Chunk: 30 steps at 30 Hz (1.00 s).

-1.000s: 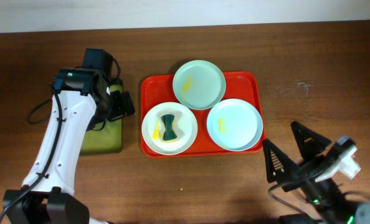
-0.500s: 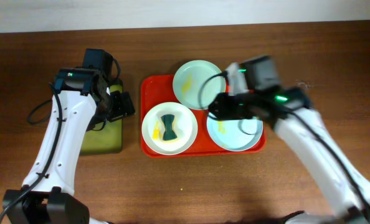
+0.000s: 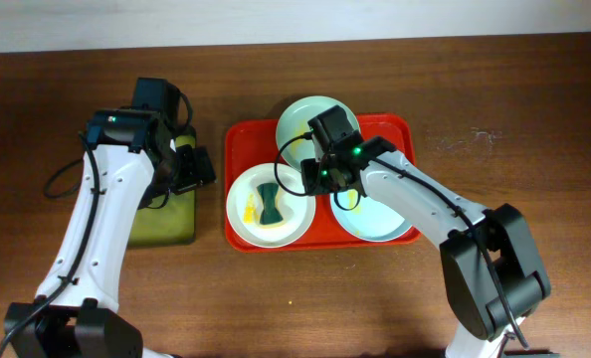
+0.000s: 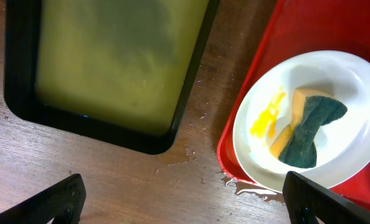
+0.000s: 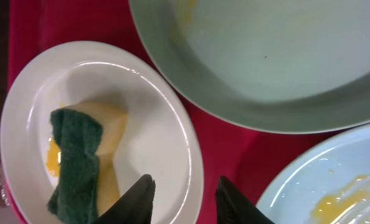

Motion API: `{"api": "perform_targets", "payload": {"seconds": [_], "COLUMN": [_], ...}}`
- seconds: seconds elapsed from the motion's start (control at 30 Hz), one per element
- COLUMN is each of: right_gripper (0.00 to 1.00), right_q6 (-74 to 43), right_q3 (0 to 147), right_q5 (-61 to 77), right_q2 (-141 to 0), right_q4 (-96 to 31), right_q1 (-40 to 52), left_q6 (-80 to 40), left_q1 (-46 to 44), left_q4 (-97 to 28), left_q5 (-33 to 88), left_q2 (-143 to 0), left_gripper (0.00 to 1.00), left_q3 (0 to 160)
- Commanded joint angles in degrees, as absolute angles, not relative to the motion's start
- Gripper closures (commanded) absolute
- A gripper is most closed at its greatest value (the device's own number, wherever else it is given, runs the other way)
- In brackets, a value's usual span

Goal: Clean dirty plates on tray and stack at the side
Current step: 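Grip the white plate rim with the right gripper, then scrub the white plate with the sponge in the left gripper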

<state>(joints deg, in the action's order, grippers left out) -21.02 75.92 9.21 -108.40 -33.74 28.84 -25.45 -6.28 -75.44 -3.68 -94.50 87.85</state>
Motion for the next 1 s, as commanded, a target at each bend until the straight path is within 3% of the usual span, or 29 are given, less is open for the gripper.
{"api": "perform_targets", "payload": {"seconds": [0.0, 0.13, 0.53, 0.67, 0.7, 0.73, 0.77, 0.83, 0.9, 0.97], "right_gripper": [0.66, 0.67, 0.85, 0.95, 0.96, 0.96, 0.96, 0.96, 0.96, 0.96], "right_q6": [-21.6, -21.5, -21.2, -17.7, -16.8, -16.7, -16.7, -16.7, -16.7, -16.7], "right_q3": [75.2, 75.2, 75.1, 75.1, 75.1, 75.1, 75.1, 75.1, 75.1, 75.1], "right_q5": [7.0, 7.3, 7.0, 11.9, 13.0, 13.4, 13.6, 14.2, 15.3, 15.5], "right_q2": [-110.6, -113.8, -116.1, -116.2, -116.2, -116.2, -116.2, -116.2, -116.2, -116.2], "right_q4": [-33.5, -33.7, -34.4, -34.0, -33.9, -33.6, -33.6, -33.5, -32.9, -32.7], "right_q1": [29.6, 31.1, 30.3, 29.1, 29.1, 29.2, 29.2, 29.2, 29.2, 29.2], "left_q6": [-24.7, -24.7, -24.7, -20.9, -20.8, -20.9, -20.9, -20.9, -20.9, -21.8], "left_q1": [-6.3, -6.3, -6.3, -6.3, -6.5, -6.9, -7.6, -9.5, -12.6, -15.3], "left_q4": [-75.3, -75.4, -75.5, -73.7, -72.2, -69.8, -67.0, -60.7, -53.3, -47.8], "left_q5": [-3.9, -3.9, -3.8, 4.9, 7.0, 8.4, 10.0, 14.2, 16.7, 16.7], "left_q2": [-94.9, -94.9, -94.9, -94.9, -94.9, -94.9, -94.9, -94.9, -94.9, -95.0], "left_gripper": [0.00, 0.00, 0.00, 0.14, 0.29, 0.59, 0.80, 0.82, 0.68, 0.68], "left_q3": [88.0, 88.0, 88.0, 85.2, 83.4, 81.0, 78.4, 73.4, 68.6, 65.7]}}
